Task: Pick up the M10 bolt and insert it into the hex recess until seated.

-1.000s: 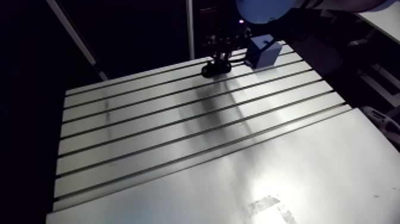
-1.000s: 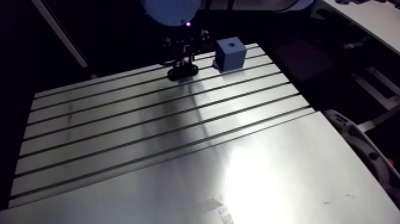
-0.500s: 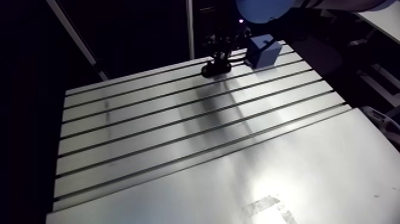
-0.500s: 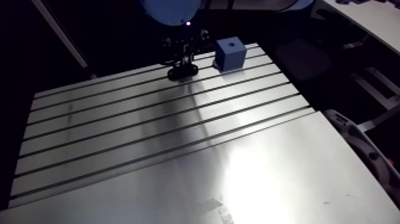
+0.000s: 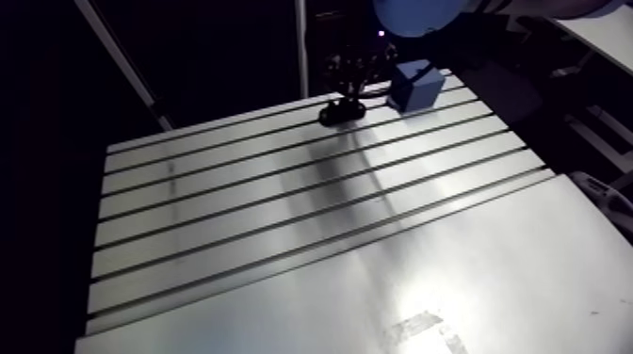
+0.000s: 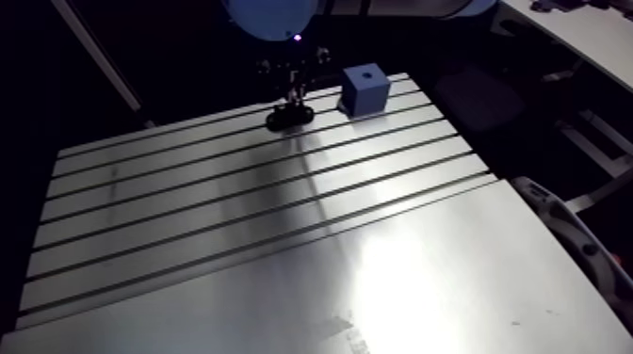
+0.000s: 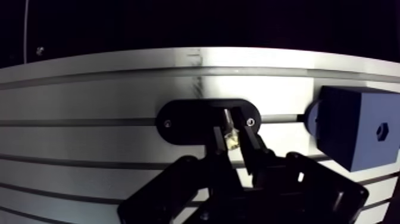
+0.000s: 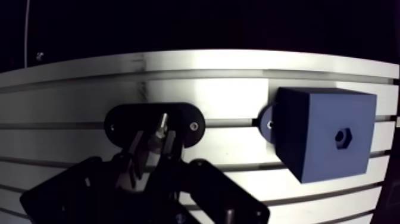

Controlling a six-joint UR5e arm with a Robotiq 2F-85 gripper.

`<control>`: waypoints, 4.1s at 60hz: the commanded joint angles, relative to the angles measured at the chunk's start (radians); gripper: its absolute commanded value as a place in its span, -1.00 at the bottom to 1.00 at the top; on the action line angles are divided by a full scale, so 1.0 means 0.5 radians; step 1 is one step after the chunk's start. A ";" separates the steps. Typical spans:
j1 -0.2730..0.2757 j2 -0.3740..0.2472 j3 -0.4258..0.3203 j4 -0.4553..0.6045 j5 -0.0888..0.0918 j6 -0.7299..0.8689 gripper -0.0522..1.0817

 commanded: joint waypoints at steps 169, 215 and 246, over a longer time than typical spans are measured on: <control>-0.277 0.108 -0.985 1.357 -0.304 -1.645 0.99; -0.276 0.217 -1.013 1.260 -0.300 -1.639 0.99; -0.279 0.220 -0.996 1.234 -0.300 -1.620 0.99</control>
